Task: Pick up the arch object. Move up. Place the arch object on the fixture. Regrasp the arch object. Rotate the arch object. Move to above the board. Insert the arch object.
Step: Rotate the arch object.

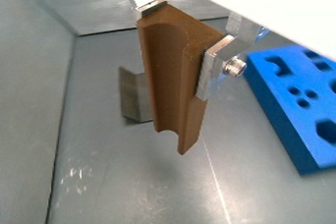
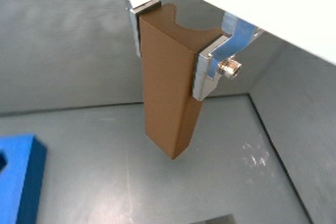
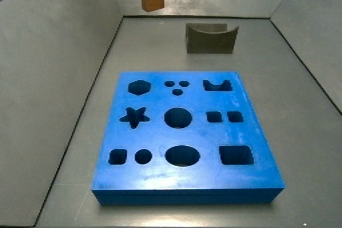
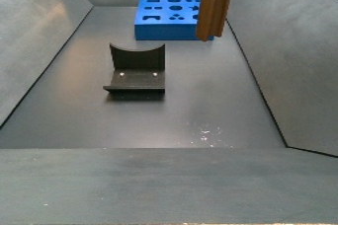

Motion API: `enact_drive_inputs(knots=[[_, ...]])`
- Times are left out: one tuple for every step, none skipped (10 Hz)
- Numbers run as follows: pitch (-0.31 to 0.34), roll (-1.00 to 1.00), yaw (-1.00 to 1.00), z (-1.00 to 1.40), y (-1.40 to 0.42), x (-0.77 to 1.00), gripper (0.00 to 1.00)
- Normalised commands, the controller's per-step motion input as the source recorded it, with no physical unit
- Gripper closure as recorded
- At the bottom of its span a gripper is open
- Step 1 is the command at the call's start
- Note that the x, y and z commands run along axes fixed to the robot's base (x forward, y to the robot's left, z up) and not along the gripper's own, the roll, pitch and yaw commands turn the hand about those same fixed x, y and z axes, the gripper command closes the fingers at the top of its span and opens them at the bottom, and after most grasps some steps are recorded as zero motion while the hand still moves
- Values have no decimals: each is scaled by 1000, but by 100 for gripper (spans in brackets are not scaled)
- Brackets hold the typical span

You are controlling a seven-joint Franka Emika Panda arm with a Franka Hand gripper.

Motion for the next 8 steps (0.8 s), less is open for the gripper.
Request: enact_drive_inputs(knots=[[44, -66, -1000, 2, 11, 1, 100], [47, -71, -1000, 2, 11, 1, 100], [59, -88, -1000, 2, 13, 1, 100], [66, -98, -1000, 2, 14, 1, 100], [83, -124, -1000, 2, 14, 2, 100], [102, -154, -1000, 4, 15, 3, 100], [101, -154, -674, 7, 15, 6, 100], [100, -154, -522, 9, 16, 7, 100]])
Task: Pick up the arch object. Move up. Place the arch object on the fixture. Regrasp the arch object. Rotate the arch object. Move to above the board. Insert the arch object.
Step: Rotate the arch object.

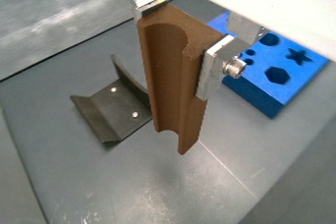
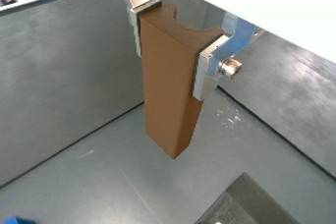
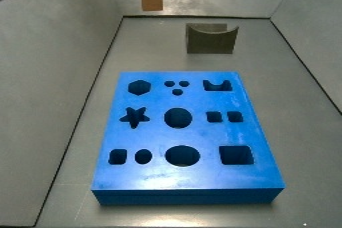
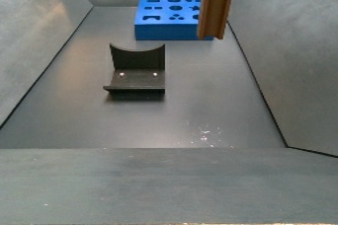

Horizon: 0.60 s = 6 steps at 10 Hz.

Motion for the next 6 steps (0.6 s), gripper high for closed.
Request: enact_drive_inputs(knots=[[98, -153, -305, 11, 16, 9, 100], [96, -153, -206, 12, 16, 11, 100], [96, -153, -146, -1000, 0, 0, 100], [87, -152, -111, -1000, 0, 4, 100], [26, -153, -86, -1000, 4, 29, 100], [-7, -158, -75, -1000, 7, 30, 100]])
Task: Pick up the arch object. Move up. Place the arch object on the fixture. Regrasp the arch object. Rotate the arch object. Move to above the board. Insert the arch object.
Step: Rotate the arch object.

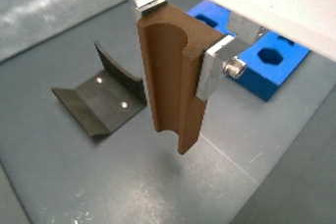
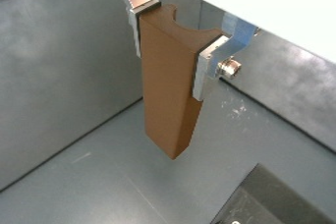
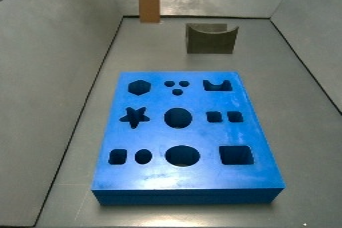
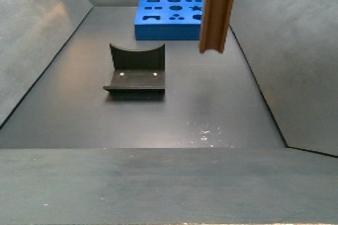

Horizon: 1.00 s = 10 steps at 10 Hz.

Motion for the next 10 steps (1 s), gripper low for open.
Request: enact_drive_inputs(knots=[[-33, -164, -66, -1000, 12, 24, 100], [-42, -167, -62, -1000, 14, 25, 100], [-43, -172, -55, -1000, 20, 32, 100], [-36, -176, -50, -858, 22, 33, 100], [-28, -182, -44, -651, 23, 32, 100], [-33, -185, -41, -551, 22, 29, 100], [-40, -191, -36, -354, 20, 24, 100], [-43, -196, -32, -209, 18, 23, 100], [-29, -197, -33, -190, 15, 8, 100], [-27, -197, -33, -193, 14, 1, 100]])
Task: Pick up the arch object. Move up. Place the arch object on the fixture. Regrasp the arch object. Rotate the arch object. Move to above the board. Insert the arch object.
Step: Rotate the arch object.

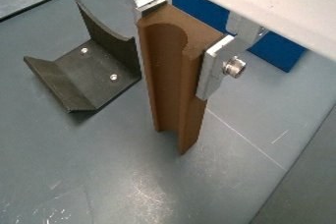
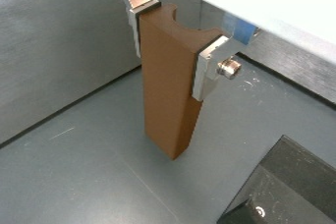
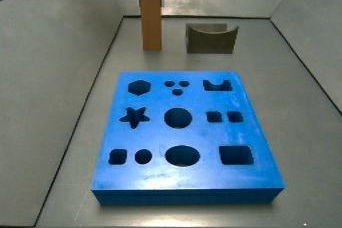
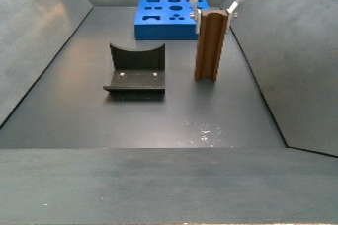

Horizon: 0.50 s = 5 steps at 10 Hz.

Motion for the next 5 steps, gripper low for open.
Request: enact_drive_inputs(knots=[[-27, -198, -33, -194, 15, 1, 100], [-28, -197, -33, -191, 15, 5, 100], [-28, -197, -33, -191, 14, 6, 100], [-28, -197, -34, -190, 14, 6, 100], [-28, -197, -34, -190, 14, 6, 100]])
